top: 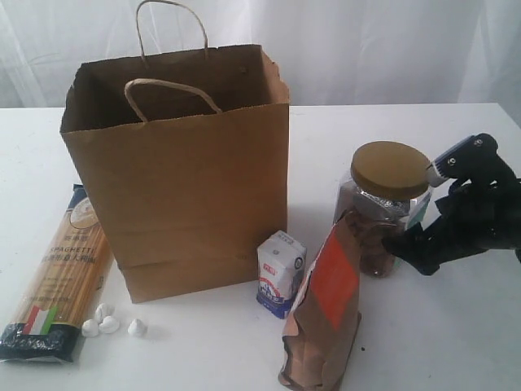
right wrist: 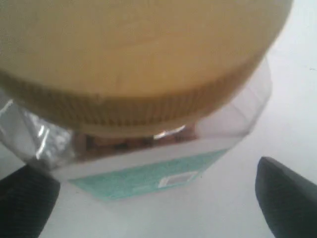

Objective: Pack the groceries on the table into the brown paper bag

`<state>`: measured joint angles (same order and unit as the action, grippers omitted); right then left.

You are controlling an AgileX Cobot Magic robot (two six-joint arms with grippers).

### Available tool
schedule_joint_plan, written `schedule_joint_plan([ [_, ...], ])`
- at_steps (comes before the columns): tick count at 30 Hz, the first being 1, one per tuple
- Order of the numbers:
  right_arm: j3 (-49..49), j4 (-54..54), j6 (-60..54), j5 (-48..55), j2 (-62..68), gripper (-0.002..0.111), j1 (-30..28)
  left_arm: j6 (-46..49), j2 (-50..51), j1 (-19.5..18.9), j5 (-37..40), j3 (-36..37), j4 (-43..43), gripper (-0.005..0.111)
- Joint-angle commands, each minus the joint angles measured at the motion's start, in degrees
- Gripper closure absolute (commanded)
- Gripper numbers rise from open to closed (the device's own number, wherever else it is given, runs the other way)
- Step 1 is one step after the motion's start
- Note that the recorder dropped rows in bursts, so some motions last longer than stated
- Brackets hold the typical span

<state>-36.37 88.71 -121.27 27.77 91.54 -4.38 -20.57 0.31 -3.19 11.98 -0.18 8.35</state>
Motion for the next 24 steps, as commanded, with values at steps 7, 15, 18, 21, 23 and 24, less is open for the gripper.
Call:
schedule_joint_plan([
  [7,-3.01,1.05,-1.52,4.9,2.32,0.004,-0.23,0.01,-0.31,-0.13,0.59,0.18,-0.19,0.107],
  [15,-7.79,1.05,-1.52,9.03,10.27,0.004,-0.23,0.01,-0.31,-0.13,0.59,0.18,-0.19,0.107],
  [18,-8.81,1.05,-1.52,10.45,11.56,0.004,-0.23,0.01,-0.31,-0.13,0.59,0.18,-0.19,0.107],
  [21,-8.95,1.16,-1.52,13.81,12.61,0.004,-0.23,0.01,-0.31,-0.13,0.72,0.18,-0.19,0.107],
  [23,-8.95,1.82,-1.52,13.44,13.19,0.005,-0.23,0.01,-0.31,-0.13,0.72,0.18,-0.19,0.107],
  [24,-8.95,1.82,-1.52,12.97,13.19,0.008,-0.23,0.01,-0.31,-0.13,0.72,0.18,-0.19,0.107],
])
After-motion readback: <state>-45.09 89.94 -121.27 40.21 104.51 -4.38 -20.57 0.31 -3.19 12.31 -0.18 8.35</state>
